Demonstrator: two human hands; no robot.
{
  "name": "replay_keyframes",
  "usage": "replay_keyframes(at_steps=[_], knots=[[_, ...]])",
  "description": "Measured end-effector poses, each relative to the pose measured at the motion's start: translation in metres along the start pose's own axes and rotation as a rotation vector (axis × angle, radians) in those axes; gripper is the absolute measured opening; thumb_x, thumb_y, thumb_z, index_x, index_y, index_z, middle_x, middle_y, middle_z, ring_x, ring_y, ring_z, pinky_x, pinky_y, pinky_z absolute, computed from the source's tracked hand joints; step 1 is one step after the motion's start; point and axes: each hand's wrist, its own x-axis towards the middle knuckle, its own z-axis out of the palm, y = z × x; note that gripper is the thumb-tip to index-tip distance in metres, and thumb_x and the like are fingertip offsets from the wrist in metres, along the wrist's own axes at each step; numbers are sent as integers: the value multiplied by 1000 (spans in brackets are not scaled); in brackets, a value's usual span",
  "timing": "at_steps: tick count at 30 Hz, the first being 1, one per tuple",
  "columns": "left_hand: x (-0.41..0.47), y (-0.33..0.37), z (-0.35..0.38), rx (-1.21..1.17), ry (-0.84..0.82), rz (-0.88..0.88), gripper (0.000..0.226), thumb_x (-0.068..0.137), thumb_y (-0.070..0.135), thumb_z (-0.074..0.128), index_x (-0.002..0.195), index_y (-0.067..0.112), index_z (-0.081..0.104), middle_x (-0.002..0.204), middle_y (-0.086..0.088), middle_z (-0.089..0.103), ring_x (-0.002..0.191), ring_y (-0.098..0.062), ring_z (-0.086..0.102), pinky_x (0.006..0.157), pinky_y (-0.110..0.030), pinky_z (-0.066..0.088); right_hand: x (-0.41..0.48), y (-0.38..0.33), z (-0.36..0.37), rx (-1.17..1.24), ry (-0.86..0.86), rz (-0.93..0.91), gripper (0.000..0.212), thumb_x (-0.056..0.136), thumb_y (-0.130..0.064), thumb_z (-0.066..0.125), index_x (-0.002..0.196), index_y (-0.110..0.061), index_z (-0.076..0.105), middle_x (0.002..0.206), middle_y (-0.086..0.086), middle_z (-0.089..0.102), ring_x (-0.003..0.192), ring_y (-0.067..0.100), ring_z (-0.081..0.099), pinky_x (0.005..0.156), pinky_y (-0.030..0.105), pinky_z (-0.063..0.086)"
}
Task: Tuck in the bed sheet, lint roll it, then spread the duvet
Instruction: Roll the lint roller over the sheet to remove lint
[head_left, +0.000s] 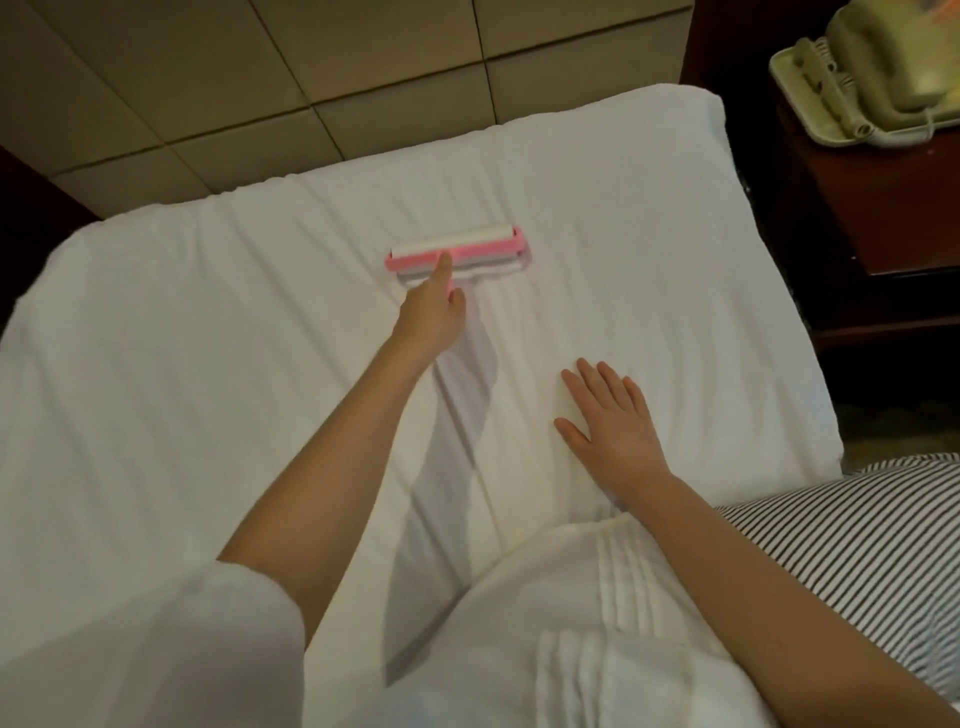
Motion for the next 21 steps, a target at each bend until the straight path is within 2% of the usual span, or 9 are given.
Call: replay_keyframes(at_steps=[2,5,6,8,11,14,17,19,21], knots=[[0,7,3,26,4,-1,57,101,21,30,152,23,5,89,-12,55,75,-26,54,61,-31,41,-1,2,0,19,1,-3,58,101,-41,27,151,-23,3,159,-5,-4,145,14,-9,113,27,-12],[-59,-4,30,29,77,-1,59,100,19,35,152,21,8,93,-23,60,84,-34,59,65,-31,37,-2,7,-2,54,-8,-22,58,101,-41,28,151,-24,4,159,-6,-4,145,13,-8,113,26,-11],[-89,-13,40,6,73,5,60,99,20,36,151,23,7,86,-20,60,77,-32,59,63,-31,37,-2,8,-2,65,-9,-25,58,101,-41,28,151,-23,5,159,-5,-4,145,13,-8,113,26,-11],[-153,-27,53,-2,31,12,63,99,23,37,150,30,2,67,-4,50,58,-15,50,55,-26,33,-1,8,0,62,-8,-32,58,101,-43,26,151,-22,5,159,-4,-3,146,15,-8,113,28,-11],[-206,-29,55,31,-16,-17,62,99,25,35,143,42,-6,62,4,41,56,-5,44,50,-19,30,2,1,3,45,-3,-23,61,100,-46,25,151,-19,7,159,1,-3,146,21,-7,113,34,-10],[-184,-15,51,52,26,-48,62,98,20,39,143,37,0,62,-4,47,56,-17,49,52,-24,32,-3,-2,3,90,-32,-41,61,100,-42,29,151,-17,6,159,4,-5,146,24,-8,110,36,-15],[-124,3,48,97,124,-136,64,98,17,41,149,26,3,79,-25,58,75,-36,61,62,-27,36,-16,7,-5,119,-97,-106,61,100,-42,26,151,-18,4,159,3,-7,146,22,-9,108,35,-17],[-88,22,47,88,144,-186,61,99,17,38,150,27,7,87,-27,60,82,-39,61,66,-29,39,-24,20,-13,111,-169,-125,61,101,-39,29,151,-18,2,158,2,-9,145,21,-10,108,34,-17],[-76,42,46,101,133,-219,60,98,16,37,150,27,8,96,-28,61,88,-40,61,72,-33,42,-31,31,-18,104,-141,-153,59,99,-36,35,151,-15,15,159,5,4,146,25,4,108,36,-10]])
